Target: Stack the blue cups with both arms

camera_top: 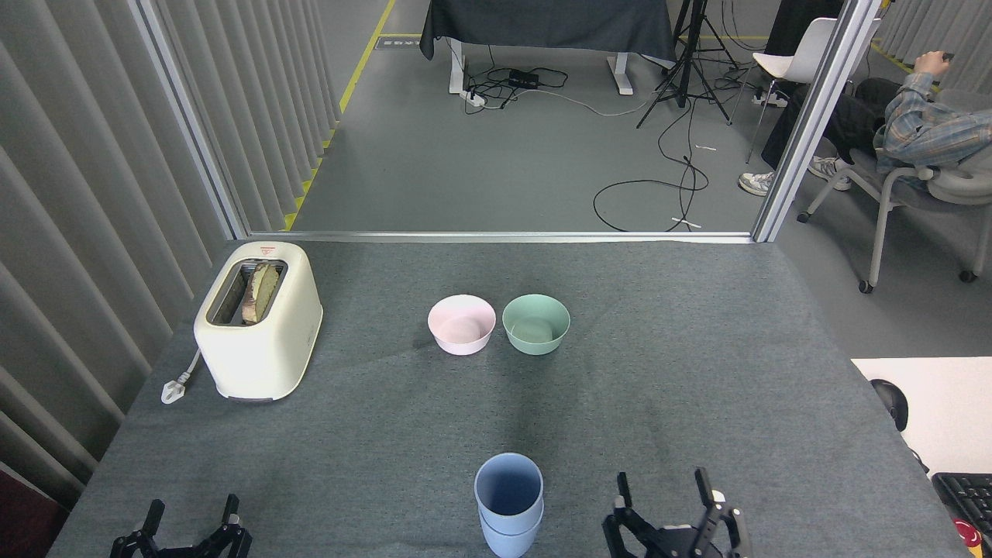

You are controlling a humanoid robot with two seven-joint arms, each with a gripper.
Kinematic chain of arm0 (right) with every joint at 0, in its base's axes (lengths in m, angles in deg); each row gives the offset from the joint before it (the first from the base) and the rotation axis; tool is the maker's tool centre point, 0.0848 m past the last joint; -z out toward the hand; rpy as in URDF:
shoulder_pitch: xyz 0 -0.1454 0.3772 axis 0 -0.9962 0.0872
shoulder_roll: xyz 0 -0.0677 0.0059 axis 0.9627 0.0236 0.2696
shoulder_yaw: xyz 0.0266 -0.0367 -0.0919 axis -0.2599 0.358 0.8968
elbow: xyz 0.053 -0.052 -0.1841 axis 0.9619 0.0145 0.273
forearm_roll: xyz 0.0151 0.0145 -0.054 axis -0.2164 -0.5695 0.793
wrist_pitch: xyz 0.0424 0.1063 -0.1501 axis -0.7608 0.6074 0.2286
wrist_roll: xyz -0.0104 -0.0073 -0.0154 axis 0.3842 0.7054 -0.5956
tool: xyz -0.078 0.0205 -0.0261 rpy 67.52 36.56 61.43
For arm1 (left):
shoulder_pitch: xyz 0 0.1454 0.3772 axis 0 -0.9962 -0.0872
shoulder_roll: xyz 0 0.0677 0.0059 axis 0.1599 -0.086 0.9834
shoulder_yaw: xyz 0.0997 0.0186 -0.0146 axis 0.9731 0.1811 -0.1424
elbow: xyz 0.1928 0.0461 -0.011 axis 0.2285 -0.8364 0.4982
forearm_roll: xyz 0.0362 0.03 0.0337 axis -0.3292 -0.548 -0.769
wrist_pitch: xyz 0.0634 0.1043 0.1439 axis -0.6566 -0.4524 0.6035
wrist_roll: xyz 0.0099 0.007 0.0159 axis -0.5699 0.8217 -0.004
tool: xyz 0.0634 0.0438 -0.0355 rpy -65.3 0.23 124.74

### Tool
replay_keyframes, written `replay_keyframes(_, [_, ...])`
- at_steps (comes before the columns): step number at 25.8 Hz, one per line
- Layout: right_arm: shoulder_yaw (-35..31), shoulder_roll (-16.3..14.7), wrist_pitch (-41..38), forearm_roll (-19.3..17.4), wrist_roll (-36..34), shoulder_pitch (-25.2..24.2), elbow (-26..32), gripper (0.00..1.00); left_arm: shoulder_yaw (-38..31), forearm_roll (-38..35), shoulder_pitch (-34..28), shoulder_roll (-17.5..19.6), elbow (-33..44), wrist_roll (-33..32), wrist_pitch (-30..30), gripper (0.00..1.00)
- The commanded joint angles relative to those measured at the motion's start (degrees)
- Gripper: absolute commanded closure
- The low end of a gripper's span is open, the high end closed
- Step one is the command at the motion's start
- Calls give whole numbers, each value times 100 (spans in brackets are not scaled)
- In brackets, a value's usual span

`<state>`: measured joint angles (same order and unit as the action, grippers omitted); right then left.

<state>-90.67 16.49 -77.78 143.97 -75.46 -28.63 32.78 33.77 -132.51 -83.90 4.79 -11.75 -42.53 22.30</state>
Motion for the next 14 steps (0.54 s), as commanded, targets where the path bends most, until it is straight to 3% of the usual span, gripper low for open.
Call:
replay_keyframes(1, [-747,-286,-401,-383,-356,-658,73,0,0,0,-14,-4,11,1,4,0])
replay_keyframes(6, [-906,-559,-445,-761,-752,-1264,-59,0,0,9,-436,13,626,-7,268,0])
replay_keyframes(14, [-888,-612,-427,-770,-761,-1563,-59,0,-27,-8,-981,31,1083,1,505,0])
